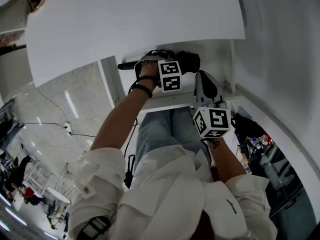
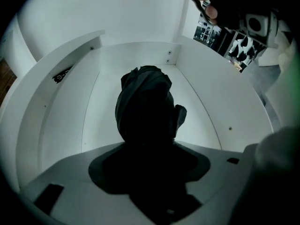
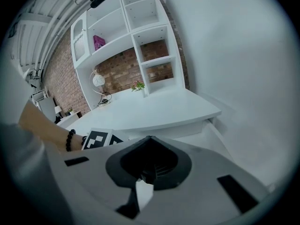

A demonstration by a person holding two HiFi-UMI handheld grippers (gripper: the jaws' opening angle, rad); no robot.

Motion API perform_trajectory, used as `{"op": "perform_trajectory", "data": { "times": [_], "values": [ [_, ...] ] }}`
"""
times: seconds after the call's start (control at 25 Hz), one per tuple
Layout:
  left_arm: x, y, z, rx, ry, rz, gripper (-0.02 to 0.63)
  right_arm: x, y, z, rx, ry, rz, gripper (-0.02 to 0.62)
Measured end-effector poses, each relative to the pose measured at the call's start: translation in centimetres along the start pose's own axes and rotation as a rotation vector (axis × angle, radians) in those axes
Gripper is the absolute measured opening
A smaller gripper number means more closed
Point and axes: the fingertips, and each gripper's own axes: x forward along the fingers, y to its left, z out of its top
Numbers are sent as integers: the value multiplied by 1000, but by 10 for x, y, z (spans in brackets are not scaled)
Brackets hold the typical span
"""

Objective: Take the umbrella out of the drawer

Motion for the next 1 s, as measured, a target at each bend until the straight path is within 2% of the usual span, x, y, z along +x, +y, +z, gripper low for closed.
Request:
{"op": "perform_trajectory", "data": {
  "times": [0.16, 0.28, 0.56, 1.0],
  "values": [
    [-11, -4, 4, -19, -44, 27, 273, -10, -5, 11, 0, -24, -9, 17],
    [-31, -8, 11, -68, -114, 55, 272, -21, -11, 22, 3, -50, -22, 17],
    [-114, -12, 14, -163, -261, 156, 272, -42, -13, 64, -10, -115, -56, 17],
    [-292, -10, 29, -422, -619, 454, 272, -100, 13, 139, -47, -241, -34, 17]
  ]
}}
